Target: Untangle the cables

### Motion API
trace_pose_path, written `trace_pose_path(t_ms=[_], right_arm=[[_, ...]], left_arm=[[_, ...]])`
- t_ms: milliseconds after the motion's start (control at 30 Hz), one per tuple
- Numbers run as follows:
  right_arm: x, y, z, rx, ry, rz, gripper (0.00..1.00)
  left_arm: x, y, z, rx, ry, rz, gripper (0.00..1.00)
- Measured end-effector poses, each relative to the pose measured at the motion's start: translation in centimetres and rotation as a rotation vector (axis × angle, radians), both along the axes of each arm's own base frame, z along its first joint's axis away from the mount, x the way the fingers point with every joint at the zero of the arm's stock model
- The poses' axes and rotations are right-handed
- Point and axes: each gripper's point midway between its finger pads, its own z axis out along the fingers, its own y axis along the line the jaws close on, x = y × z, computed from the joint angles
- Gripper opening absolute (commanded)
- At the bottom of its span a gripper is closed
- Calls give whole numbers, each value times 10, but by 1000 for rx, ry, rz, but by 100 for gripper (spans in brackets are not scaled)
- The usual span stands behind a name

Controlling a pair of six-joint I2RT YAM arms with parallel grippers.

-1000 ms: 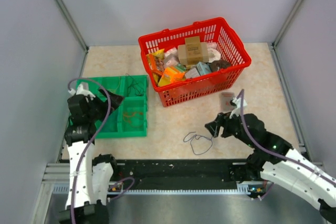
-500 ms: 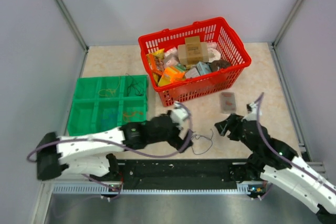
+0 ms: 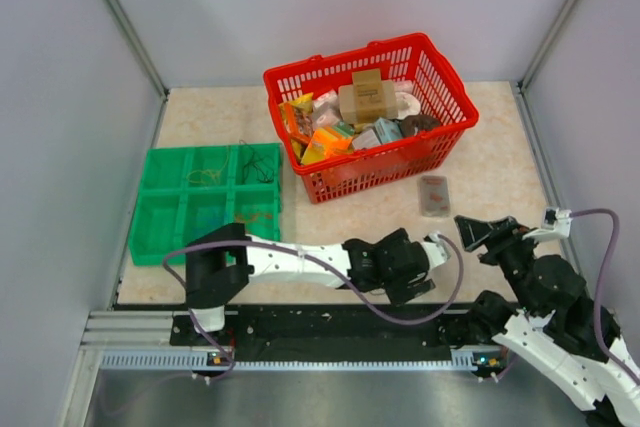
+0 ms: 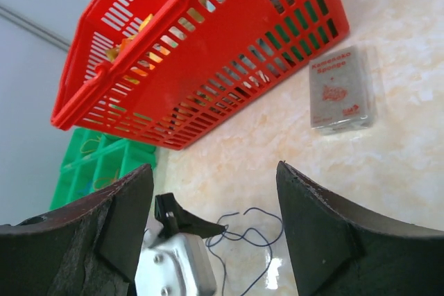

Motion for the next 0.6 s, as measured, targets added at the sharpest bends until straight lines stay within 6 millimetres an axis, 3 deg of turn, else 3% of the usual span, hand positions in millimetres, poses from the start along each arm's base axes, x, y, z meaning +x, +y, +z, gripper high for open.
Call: trace_pose_path(t_ms=[133, 267, 500, 600], right_arm=[[1, -4, -6, -32, 13, -17, 72], [0, -6, -9, -43, 19, -20, 72], [0, -6, -11, -53, 23, -19, 72], [0, -6, -11, -57, 22, -18, 72]], left_arm=[[-13, -27, -2, 23, -38, -27, 99], [-23, -33, -11, 61, -47, -31, 99], [31, -4, -40, 200, -101, 148, 99], [52, 6, -39, 196, -76, 211, 99]])
